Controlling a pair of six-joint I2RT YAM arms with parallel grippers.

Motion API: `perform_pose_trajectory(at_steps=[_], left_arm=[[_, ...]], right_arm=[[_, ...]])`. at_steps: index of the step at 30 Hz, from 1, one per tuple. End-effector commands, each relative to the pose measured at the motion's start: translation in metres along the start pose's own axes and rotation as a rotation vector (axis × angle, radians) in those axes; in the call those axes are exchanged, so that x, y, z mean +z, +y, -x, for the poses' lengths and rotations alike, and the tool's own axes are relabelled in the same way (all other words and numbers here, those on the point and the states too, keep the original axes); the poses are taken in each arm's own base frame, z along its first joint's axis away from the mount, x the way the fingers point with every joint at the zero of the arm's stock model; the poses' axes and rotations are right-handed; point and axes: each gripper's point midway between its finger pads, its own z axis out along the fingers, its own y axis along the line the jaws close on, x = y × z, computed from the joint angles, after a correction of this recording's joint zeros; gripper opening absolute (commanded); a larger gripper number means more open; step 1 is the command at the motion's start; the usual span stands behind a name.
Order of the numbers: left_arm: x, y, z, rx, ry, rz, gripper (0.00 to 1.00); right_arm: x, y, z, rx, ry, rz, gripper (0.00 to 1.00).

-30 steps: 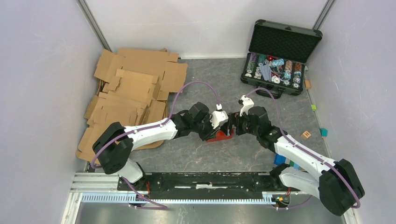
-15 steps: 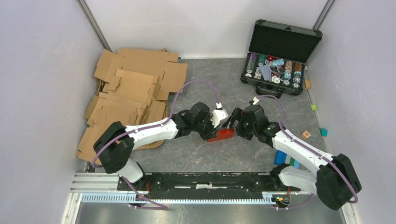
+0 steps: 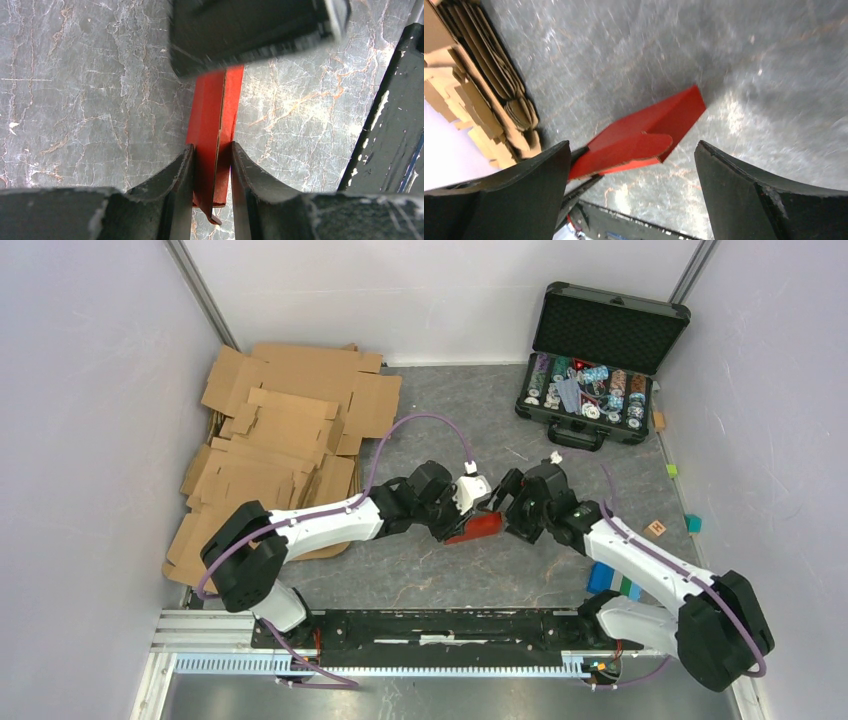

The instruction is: Fold the paper box

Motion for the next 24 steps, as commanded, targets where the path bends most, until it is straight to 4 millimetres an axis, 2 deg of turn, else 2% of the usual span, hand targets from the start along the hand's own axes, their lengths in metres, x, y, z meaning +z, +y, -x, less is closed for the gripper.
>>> perform_pose_trajectory(at_steps=[1,3,4,5,7,10,11,13,15,18,21,24], left_arm=[[0.003,0.004,-0.032,-0.02,0.108,0.032,0.34],[0.003,0.0,-0.032,-0.019,0.108,0.011,0.34],[0.003,-0.001,-0.031,-0.016,0.108,0.001,0.34],[0.0,-0.012,-0.028,-0.003,0.095,-0.06,0.33],[-0.004,-0.019,-0.026,0.018,0.077,-0.102,0.32],[-0.009,-0.009,-0.027,0.069,0.099,-0.055,0.3],[-0.011,-0.002,-0.027,0.085,0.113,-0.025,0.29],[-0.016,0.006,-0.025,0.115,0.145,0.007,0.28],[-0.018,0.015,-0.02,0.137,0.152,0.019,0.27],[-0.02,0.024,-0.011,0.171,0.14,0.018,0.21],[-0.019,0.029,-0.006,0.22,0.152,0.006,0.17],[-0.017,0.04,-0.006,0.205,0.216,-0.001,0.15]], right_arm=[[-0.017,0.025,0.061,-0.191,-0.23,0.022,0.98],[-0.026,0.035,0.079,-0.367,-0.296,0.039,0.98],[-0.03,0.04,0.084,-0.513,-0.318,0.061,0.98],[-0.044,0.047,0.086,-0.837,-0.355,0.119,0.98],[-0.054,0.047,0.081,-0.997,-0.388,0.176,0.98],[-0.063,0.036,0.077,-1.108,-0.481,0.22,0.98],[-0.06,0.031,0.073,-1.135,-0.504,0.245,0.98],[-0.061,0.035,0.073,-1.127,-0.577,0.302,0.95],[-0.057,0.041,0.067,-1.146,-0.577,0.36,0.96],[-0.051,0.06,0.065,-1.162,-0.577,0.432,0.98],[-0.062,0.09,0.068,-1.214,-0.637,0.531,0.97],[-0.061,0.112,0.07,-1.418,-0.598,0.545,0.95]])
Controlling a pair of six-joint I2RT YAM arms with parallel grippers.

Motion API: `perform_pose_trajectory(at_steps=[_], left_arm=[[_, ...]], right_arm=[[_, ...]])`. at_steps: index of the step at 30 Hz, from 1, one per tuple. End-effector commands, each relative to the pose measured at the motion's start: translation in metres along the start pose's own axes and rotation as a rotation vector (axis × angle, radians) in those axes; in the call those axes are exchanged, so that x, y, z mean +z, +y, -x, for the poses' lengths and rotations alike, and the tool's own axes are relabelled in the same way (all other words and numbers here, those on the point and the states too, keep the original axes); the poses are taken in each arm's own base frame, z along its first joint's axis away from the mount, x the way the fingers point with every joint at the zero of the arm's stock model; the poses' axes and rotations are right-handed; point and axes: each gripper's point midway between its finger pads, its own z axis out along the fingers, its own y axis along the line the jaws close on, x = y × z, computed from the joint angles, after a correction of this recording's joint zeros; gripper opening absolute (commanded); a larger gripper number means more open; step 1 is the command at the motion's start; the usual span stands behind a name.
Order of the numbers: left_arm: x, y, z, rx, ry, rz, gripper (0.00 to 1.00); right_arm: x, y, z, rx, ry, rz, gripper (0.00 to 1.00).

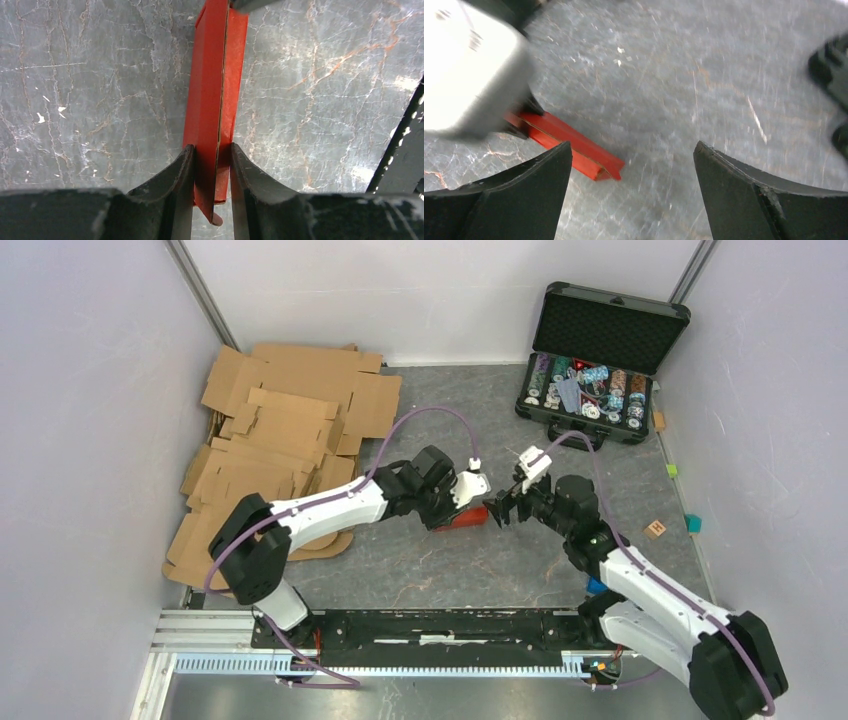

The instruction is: Fold the paper box

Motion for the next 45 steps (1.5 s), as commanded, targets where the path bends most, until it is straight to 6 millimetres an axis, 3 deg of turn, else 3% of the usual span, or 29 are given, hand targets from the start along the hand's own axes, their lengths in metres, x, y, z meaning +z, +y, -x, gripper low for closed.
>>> perform_pose_trajectory(at_steps=[1,4,7,10,13,17,21,24,28,34,40,45], left_arm=[[-0.002,0.02,-0.002,0.066,0.108,-0.014,0.14],[-0.002,0.025,-0.012,0.112,0.146,-0.009,0.1],[-0.002,0.017,-0.016,0.167,0.095,-0.029,0.09],[0.0,0.012,-0.021,0.2,0.079,-0.052,0.08],[0.007,0.015,-0.032,0.19,0.097,-0.092,0.06],[0.017,0.023,-0.041,0.125,0.118,-0.161,0.05],[0.011,0.027,-0.036,0.074,0.133,-0.203,0.08],[0.002,0.028,-0.029,0.082,0.094,-0.203,0.09],[0.003,0.034,-0.034,0.101,0.12,-0.175,0.09],[0.006,0.034,-0.037,0.049,0.141,-0.228,0.1],[0.001,0.038,-0.031,0.048,0.084,-0.214,0.1],[0.001,0.037,-0.029,0.043,0.074,-0.22,0.09]], right_arm=[[0.018,0.015,0.083,-0.293,-0.139,0.163,0.93],[0.022,0.033,0.084,-0.374,-0.146,0.295,0.9],[0.024,0.044,0.073,-0.433,-0.164,0.368,0.86],[0.032,0.044,0.061,-0.51,-0.133,0.378,0.83],[0.037,0.058,0.062,-0.622,-0.189,0.452,0.84],[0.058,0.076,0.046,-0.768,-0.106,0.567,0.85],[0.077,0.094,0.035,-0.947,-0.005,0.569,0.84],[0.077,0.09,0.028,-0.955,0.033,0.59,0.89],[0.077,0.087,0.016,-0.883,0.159,0.744,0.95],[0.09,0.072,-0.012,-0.846,0.207,0.734,0.94],[0.083,0.079,-0.006,-0.784,0.124,0.794,0.94],[0.078,0.09,-0.019,-0.721,0.138,0.877,0.93]])
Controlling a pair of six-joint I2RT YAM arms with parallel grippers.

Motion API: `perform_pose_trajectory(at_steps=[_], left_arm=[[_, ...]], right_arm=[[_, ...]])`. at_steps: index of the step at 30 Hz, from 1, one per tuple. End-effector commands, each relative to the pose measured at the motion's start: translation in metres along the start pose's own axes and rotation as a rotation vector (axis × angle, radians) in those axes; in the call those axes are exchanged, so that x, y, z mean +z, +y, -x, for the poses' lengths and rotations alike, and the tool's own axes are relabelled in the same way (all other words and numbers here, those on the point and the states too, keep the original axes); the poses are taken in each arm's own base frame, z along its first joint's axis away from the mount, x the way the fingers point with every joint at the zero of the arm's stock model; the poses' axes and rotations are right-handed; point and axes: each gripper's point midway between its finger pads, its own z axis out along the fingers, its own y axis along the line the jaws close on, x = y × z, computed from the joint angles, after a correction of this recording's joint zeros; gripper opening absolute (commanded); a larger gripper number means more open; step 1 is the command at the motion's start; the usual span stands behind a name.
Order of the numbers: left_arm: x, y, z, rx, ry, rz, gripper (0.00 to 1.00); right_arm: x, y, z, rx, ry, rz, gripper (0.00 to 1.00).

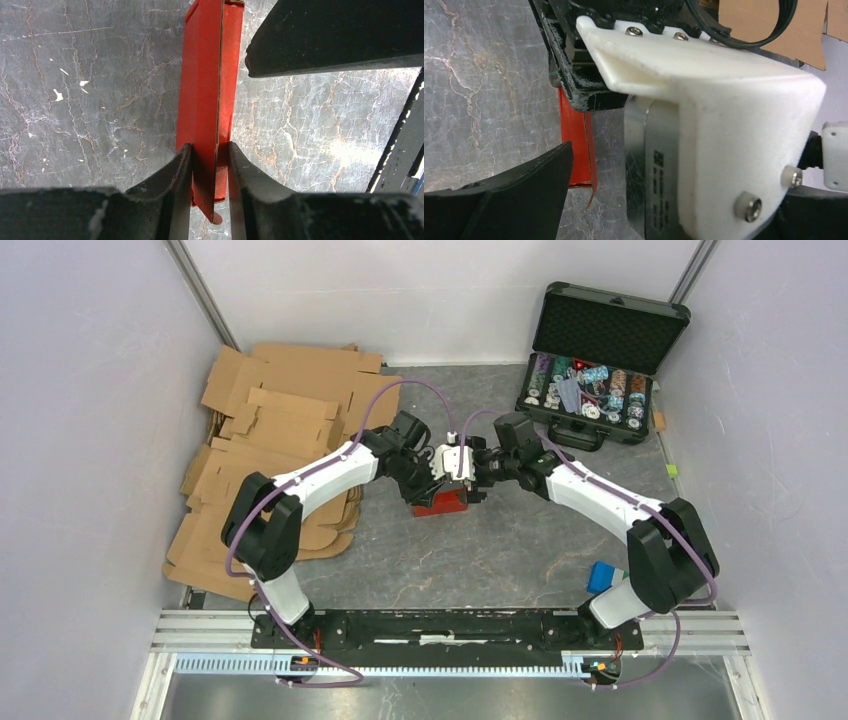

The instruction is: Fold the paper box

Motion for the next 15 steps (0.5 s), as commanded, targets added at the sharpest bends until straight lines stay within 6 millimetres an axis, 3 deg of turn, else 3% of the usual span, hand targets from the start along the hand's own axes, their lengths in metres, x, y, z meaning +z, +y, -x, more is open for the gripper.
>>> perform_pose_trajectory(at_steps=[1,6,10,15], left_arm=[[0.015,-0.014,-0.005,0.077,0.01,-0.059,0.1],[0.012,-0.012,-0.001,0.071,-0.005,-0.036,0.1],[0.013,-0.009,-0.003,0.054,0.006,-0.018,0.1],[0.016,-0.009,-0.007,0.019,0.039,-0.031,0.1]], right_arm=[[0.018,0.057,0.006,0.069,-0.099,0.214,0.92],[0.002,0.042,0.026,0.076,-0.175,0.109,0.92],[-0.023,0.039,0.062,0.036,-0.349,0.019,0.92],[-0.055,0.036,0.086,-0.001,-0.453,-0.135,0.91]])
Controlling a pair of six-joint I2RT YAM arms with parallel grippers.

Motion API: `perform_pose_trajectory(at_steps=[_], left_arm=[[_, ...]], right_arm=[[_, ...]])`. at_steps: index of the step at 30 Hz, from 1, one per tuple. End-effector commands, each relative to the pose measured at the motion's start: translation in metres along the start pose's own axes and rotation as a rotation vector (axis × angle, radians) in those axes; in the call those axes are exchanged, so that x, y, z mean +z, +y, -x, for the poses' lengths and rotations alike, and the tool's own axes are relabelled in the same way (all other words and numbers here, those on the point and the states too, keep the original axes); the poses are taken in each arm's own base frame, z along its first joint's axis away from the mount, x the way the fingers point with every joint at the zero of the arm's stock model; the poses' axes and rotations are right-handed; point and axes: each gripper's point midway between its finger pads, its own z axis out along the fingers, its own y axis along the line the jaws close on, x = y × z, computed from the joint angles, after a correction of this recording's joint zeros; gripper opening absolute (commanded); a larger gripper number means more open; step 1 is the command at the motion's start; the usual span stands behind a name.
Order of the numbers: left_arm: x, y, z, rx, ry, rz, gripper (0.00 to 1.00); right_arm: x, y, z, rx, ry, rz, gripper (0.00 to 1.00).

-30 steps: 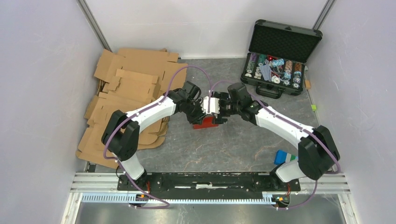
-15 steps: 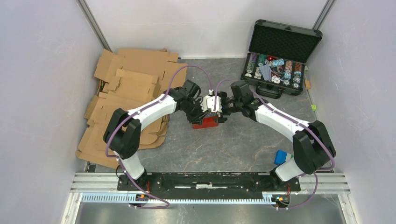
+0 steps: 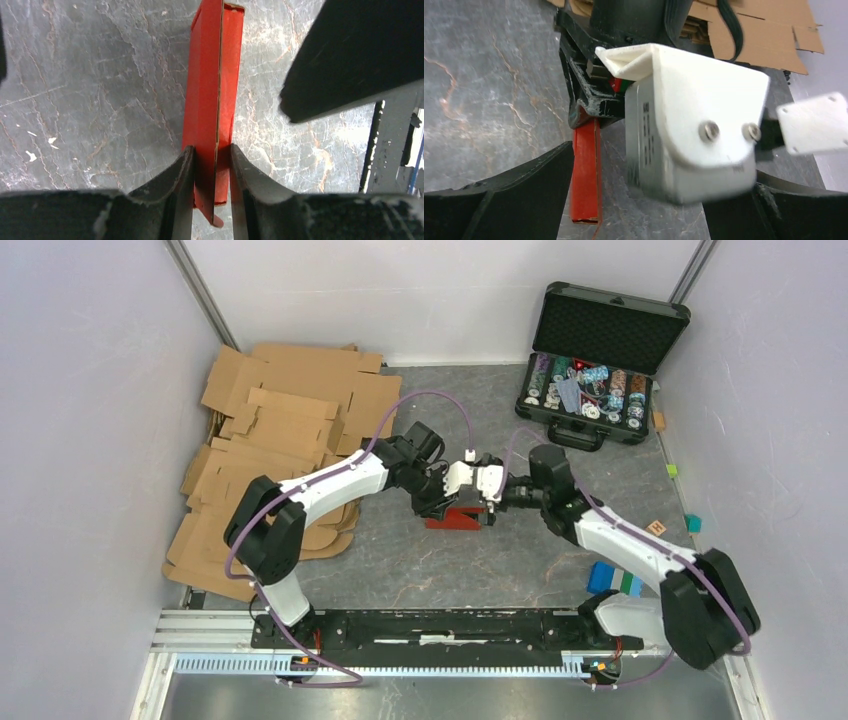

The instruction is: Fold the paper box

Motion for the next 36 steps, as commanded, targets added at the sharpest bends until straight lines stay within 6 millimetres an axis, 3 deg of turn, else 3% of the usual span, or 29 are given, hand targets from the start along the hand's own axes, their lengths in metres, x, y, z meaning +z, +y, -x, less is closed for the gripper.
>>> perform_pose_trajectory(at_steps=[1,6,9,12,15,17,19,22,26,28,33,36], left_arm=[[0.005,0.015,-0.021,-0.114,0.06,0.034,0.1],[0.005,0.019,-0.027,-0.124,0.09,0.071,0.1],[0.005,0.018,-0.027,-0.114,0.102,0.08,0.09],[0.003,0.016,-0.024,-0.108,0.092,0.073,0.09],[0.004,0.015,-0.026,-0.101,0.104,0.081,0.09],[0.004,0.015,-0.028,-0.101,0.113,0.087,0.09],[0.004,0.017,-0.029,-0.102,0.119,0.097,0.09],[0.002,0.017,-0.029,-0.096,0.117,0.1,0.09],[0.002,0.018,-0.028,-0.086,0.118,0.099,0.09],[0.002,0.016,-0.026,-0.08,0.112,0.086,0.09],[-0.005,0.016,-0.022,-0.072,0.101,0.101,0.09],[-0.005,0.014,-0.022,-0.07,0.102,0.098,0.09]], right_arm=[[-0.017,0.002,0.069,-0.096,-0.242,-0.038,0.91],[-0.048,-0.011,0.109,-0.048,-0.417,-0.173,0.89],[-0.066,-0.028,0.127,0.084,-0.543,-0.277,0.71],[-0.07,-0.048,0.122,0.152,-0.552,-0.38,0.55],[-0.09,-0.056,0.128,0.168,-0.636,-0.511,0.4],[-0.096,-0.06,0.129,0.182,-0.647,-0.548,0.46],[-0.089,-0.062,0.121,0.165,-0.572,-0.526,0.56],[-0.074,-0.046,0.099,0.092,-0.412,-0.421,0.69],[-0.079,-0.027,0.08,0.099,-0.387,-0.449,0.79],[-0.08,-0.018,0.072,0.123,-0.402,-0.46,0.82],[-0.066,-0.01,0.026,0.203,-0.298,-0.47,0.82],[-0.055,0.001,0.021,0.212,-0.328,-0.398,0.82]])
